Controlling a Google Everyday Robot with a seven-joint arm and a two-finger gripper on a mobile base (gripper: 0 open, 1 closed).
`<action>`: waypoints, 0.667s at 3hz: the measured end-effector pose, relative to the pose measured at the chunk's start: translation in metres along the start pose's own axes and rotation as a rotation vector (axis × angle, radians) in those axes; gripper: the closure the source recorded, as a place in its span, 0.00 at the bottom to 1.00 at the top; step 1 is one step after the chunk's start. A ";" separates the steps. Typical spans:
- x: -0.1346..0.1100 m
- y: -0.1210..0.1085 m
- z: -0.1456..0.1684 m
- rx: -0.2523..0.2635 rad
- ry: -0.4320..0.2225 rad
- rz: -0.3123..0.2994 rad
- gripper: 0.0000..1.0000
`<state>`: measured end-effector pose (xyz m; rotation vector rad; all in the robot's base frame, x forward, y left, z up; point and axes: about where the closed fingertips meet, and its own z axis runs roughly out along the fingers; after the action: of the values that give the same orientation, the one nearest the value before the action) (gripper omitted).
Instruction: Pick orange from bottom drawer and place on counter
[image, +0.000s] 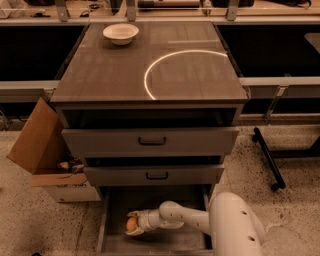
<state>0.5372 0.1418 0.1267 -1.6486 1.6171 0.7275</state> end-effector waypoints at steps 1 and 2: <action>0.005 0.005 0.004 -0.014 0.013 0.004 0.68; 0.005 0.012 -0.014 -0.041 0.007 0.001 0.93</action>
Offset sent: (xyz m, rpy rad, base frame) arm -0.0215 -0.0423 0.0226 -0.0002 0.0418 0.0597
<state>0.5246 0.1280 0.1299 -1.6815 1.6177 0.7603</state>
